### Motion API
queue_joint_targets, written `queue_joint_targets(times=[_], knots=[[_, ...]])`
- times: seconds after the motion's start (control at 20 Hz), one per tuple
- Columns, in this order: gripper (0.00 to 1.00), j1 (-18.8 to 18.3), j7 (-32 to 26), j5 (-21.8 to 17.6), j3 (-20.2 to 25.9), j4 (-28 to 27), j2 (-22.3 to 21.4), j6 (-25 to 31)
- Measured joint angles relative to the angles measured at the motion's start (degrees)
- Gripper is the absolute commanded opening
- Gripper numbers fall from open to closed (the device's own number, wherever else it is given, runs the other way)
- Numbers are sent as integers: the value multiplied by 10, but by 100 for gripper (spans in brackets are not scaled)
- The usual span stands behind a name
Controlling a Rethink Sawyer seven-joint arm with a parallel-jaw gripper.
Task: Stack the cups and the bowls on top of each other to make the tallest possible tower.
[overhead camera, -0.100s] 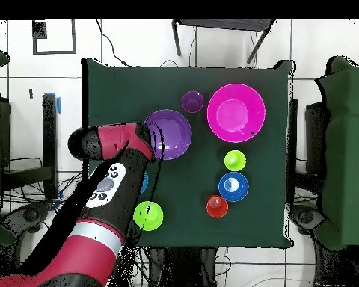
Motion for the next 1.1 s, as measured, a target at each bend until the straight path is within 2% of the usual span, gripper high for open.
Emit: queue_joint_targets(times=[1.1], knots=[[0, 2, 0, 1, -14, -22, 26, 13]])
